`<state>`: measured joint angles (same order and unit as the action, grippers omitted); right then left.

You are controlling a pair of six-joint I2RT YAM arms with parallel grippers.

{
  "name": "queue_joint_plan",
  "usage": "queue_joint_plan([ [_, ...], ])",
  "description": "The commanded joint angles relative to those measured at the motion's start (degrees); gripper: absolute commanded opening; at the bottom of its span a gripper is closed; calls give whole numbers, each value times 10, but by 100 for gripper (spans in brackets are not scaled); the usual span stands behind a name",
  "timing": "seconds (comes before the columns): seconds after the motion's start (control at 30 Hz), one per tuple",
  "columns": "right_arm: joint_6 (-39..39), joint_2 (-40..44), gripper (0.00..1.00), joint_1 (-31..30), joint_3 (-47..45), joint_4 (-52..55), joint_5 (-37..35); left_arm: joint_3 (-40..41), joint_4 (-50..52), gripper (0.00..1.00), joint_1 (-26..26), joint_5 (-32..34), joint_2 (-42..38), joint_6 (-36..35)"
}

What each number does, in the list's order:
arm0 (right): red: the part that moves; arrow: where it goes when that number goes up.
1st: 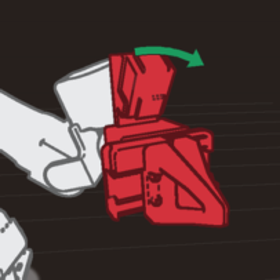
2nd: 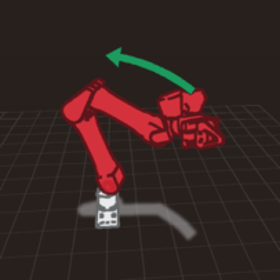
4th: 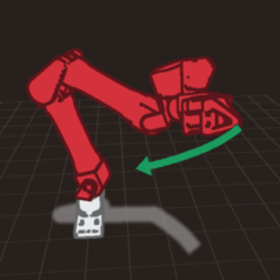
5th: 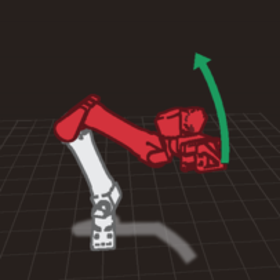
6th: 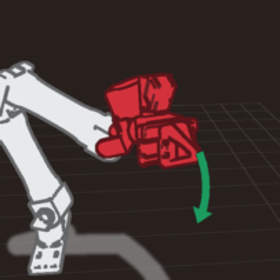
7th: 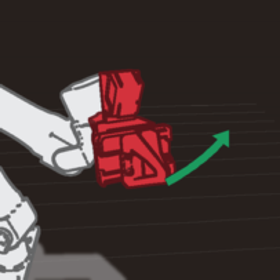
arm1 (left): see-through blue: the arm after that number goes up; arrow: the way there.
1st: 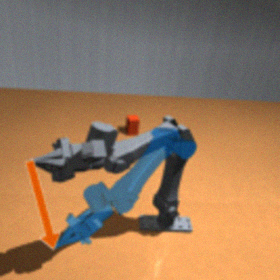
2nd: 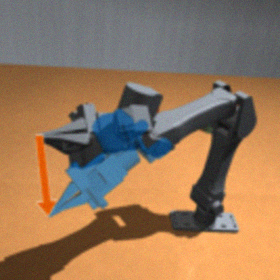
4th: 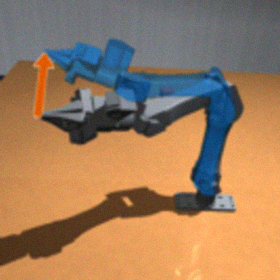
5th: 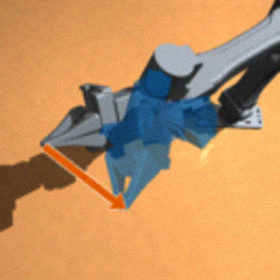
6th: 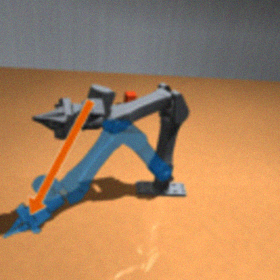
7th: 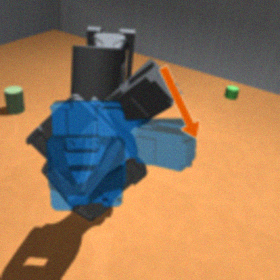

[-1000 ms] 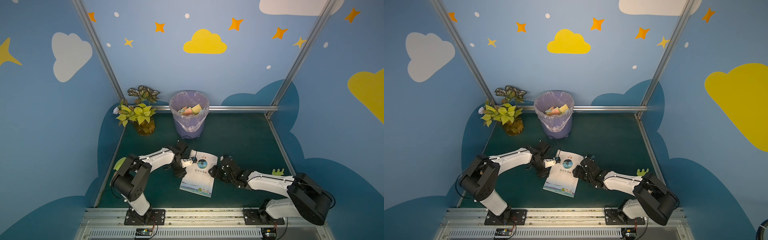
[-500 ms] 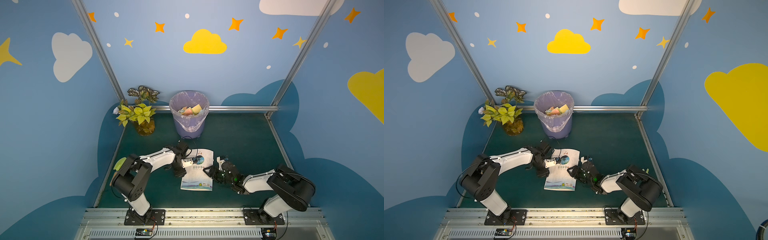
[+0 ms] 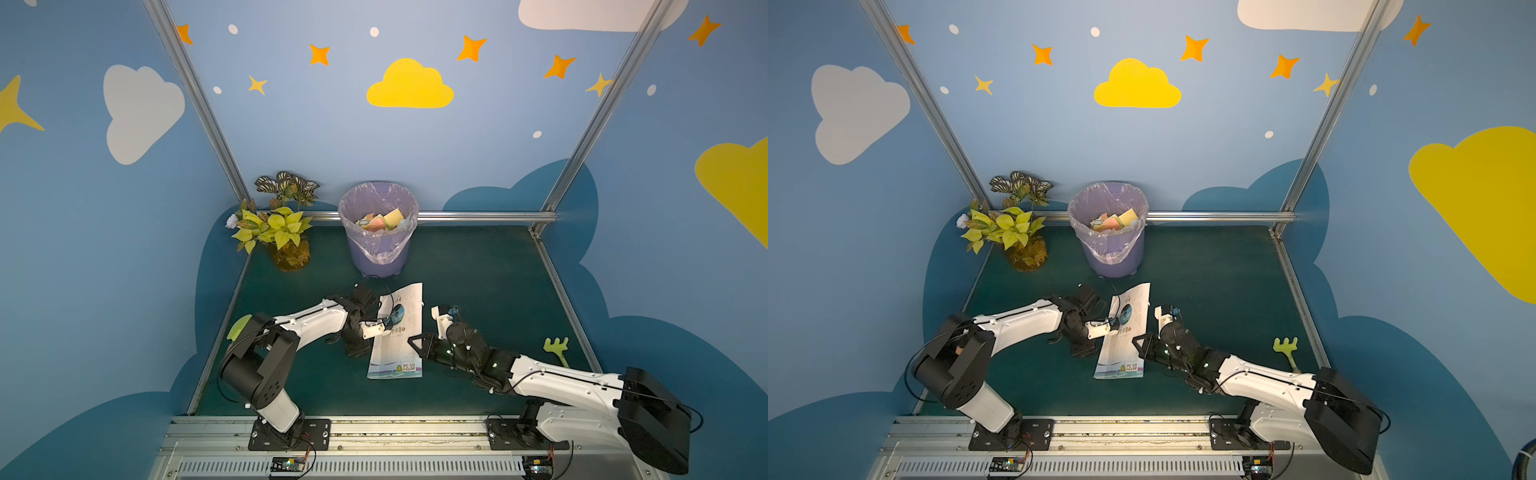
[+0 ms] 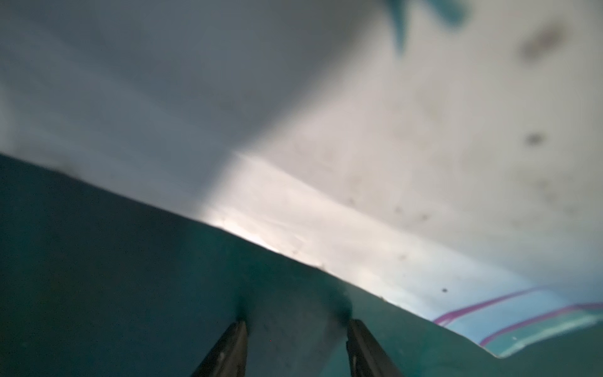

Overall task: Peel off the used sticky note
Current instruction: Adjust the book at the center of the board.

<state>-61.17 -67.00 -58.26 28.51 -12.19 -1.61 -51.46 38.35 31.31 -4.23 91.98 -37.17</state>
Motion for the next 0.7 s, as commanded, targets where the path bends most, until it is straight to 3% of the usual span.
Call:
queue_joint_plan([
  [0.0,35,-4,0,-5,39,127,-41,8,41,55,-14,-48,-49,-2],
  [0.3,105,-26,0,-27,242,531,-152,27,86,62,-98,-174,-182,-3],
  [0.53,121,-88,0,-46,410,814,-322,50,92,62,-167,-249,-240,-3],
  [0.67,87,-157,0,-74,504,972,-444,63,90,62,-188,-262,-254,-10],
])
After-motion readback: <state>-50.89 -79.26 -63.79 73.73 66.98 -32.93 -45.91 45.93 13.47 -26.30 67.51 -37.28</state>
